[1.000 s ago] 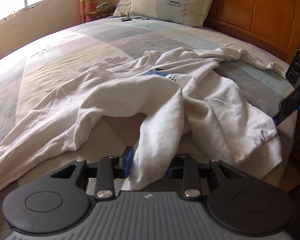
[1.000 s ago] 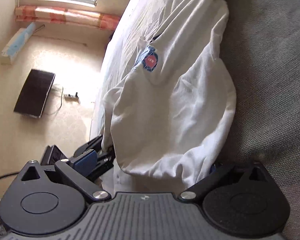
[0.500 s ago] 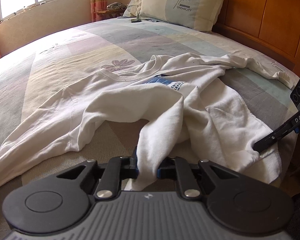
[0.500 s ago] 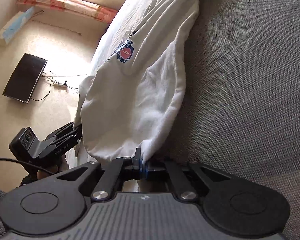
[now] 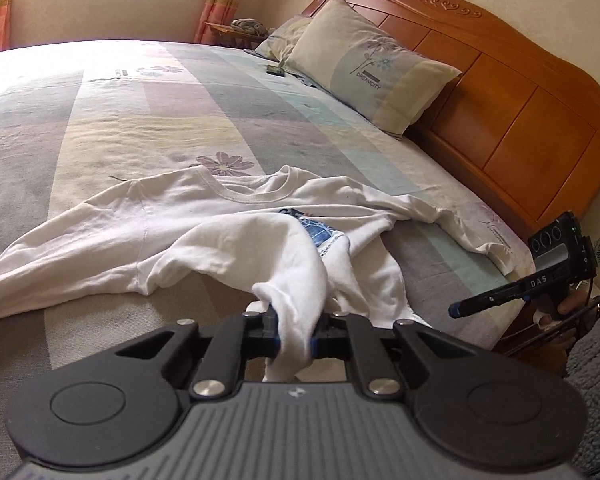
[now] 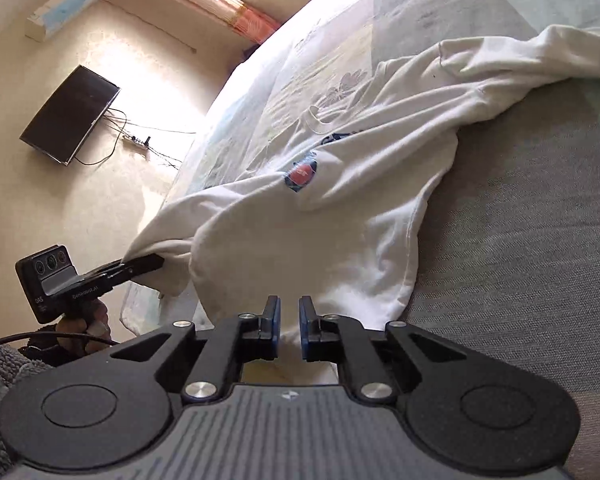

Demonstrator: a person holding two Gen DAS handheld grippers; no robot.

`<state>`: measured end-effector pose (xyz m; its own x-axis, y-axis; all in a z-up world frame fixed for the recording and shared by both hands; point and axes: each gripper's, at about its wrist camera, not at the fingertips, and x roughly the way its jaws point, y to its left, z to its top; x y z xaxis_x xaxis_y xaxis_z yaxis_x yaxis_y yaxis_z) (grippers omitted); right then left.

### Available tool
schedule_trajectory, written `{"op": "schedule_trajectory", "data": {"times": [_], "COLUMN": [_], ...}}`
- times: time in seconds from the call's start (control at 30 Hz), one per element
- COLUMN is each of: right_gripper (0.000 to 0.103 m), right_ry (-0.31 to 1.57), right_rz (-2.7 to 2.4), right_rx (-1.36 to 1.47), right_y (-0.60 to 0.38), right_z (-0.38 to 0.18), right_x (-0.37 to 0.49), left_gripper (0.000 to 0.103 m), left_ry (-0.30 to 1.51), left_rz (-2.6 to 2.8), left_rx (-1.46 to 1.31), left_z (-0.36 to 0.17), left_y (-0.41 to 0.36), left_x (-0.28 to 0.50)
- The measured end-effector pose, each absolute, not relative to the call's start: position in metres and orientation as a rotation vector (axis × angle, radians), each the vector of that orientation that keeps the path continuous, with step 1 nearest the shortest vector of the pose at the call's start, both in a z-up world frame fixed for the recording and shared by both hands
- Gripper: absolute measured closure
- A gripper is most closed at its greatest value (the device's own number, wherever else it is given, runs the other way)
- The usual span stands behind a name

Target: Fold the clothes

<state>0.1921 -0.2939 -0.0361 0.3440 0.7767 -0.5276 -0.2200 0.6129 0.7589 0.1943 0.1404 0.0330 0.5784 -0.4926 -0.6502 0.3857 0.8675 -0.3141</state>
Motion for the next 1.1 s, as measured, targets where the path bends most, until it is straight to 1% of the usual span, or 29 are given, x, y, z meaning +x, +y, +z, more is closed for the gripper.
{"op": "schedule_trajectory", "data": {"times": [0.03, 0.07, 0.1, 0.17, 0.27, 0.33, 0.37, 0.4, 0.5, 0.63, 0.8, 0.9, 1.03, 1.1], "right_gripper": [0.072, 0.058, 0.052, 0.052, 0.053, 0.055, 0.069, 0.092, 0.092, 0.092, 0.092, 0.092, 0.092, 0.092], "right_ry": [1.060, 1.100, 1.130, 1.189, 1.122, 1.085, 1.104, 1.126, 1.144, 1.116, 1.109, 1.152, 1.293, 1.336], "right_rz": [0.699, 0.686, 0.674, 0.654, 0.686, 0.706, 0.697, 0.686, 0.701, 0.740, 0.738, 0.739, 0.708, 0.704], "right_rx": [0.638, 0.631, 0.627, 0.640, 0.717, 0.722, 0.704, 0.686, 0.635, 0.598, 0.560, 0.577, 0.514, 0.530], "right_y": [-0.294, -0.285, -0.283, -0.276, -0.262, -0.246, -0.240, -0.234, -0.231, -0.263, -0.310, -0.322, -0.316, -0.312], "right_z": [-0.045, -0.056, -0.065, -0.088, -0.097, -0.100, -0.101, -0.102, -0.089, -0.051, -0.014, -0.012, -0.038, -0.052], "right_x": [0.191, 0.190, 0.187, 0.178, 0.176, 0.179, 0.180, 0.182, 0.179, 0.169, 0.159, 0.156, 0.152, 0.149], "left_gripper": [0.093, 0.093, 0.093, 0.093, 0.093, 0.093, 0.093, 0.094, 0.094, 0.094, 0.094, 0.094, 0.094, 0.094], "left_ry": [0.819, 0.830, 0.840, 0.856, 0.863, 0.862, 0.862, 0.863, 0.865, 0.872, 0.964, 1.020, 1.119, 1.157], "left_rz": [-0.493, -0.479, -0.467, -0.457, -0.463, -0.471, -0.472, -0.474, -0.473, -0.471, -0.477, -0.464, -0.420, -0.408], "left_rx": [-0.156, -0.175, -0.193, -0.220, -0.239, -0.244, -0.241, -0.238, -0.237, -0.252, -0.323, -0.357, -0.405, -0.392], "left_z": [0.027, 0.022, 0.017, 0.010, 0.007, 0.009, 0.012, 0.014, 0.023, 0.035, 0.031, 0.013, -0.023, -0.033], "left_y": [0.143, 0.146, 0.149, 0.153, 0.155, 0.156, 0.157, 0.157, 0.163, 0.172, 0.174, 0.172, 0.175, 0.175], "left_x": [0.195, 0.196, 0.196, 0.199, 0.205, 0.208, 0.207, 0.207, 0.202, 0.185, 0.153, 0.140, 0.137, 0.136]}}
